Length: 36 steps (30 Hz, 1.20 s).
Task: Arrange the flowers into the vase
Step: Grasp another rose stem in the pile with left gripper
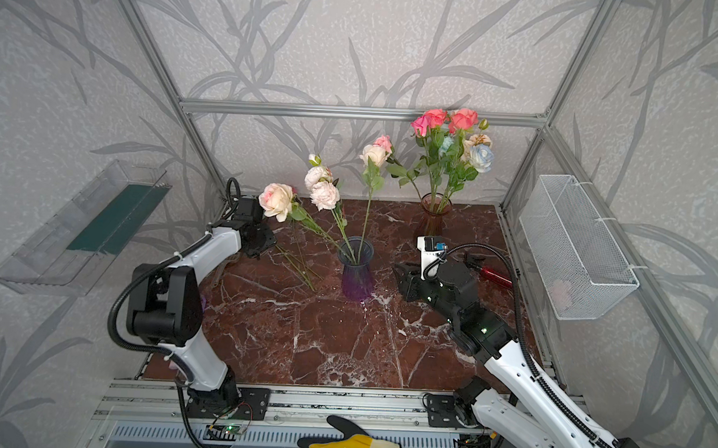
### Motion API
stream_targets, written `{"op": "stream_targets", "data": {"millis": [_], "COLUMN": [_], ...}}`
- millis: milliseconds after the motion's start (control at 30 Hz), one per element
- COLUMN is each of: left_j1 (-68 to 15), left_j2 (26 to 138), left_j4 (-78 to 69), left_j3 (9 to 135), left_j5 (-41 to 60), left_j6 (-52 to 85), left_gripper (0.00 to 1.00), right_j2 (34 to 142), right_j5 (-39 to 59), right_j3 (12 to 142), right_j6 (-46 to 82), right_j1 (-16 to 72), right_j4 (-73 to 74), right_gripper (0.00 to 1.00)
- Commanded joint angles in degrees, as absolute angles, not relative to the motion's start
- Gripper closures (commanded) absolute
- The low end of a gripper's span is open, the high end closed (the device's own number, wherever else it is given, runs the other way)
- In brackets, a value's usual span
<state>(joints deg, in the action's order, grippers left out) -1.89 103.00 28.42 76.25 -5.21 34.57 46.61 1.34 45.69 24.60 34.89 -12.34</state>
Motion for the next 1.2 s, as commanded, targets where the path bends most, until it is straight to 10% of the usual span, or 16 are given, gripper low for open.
{"op": "stream_targets", "data": {"millis": [0, 1167], "left_j1": [-1.8, -0.2], "left_j2": [109.7, 124.2], "left_j4": [35.8, 32.5], "left_j3": [83.3, 91.7], "left_j5": [-5.4, 1.1], "left_j6": [31.4, 31.0], "left_gripper": [0.60, 0.82], "right_j2": [45.7, 48.6], "right_j5": [2.6, 6.1], "right_j3": [45.0, 44.6], "right_j6": [25.4, 26.4], "right_j1": [34.2, 31.2], "right_j4": [-11.4, -10.1], "right_gripper": [0.57, 0.57]}}
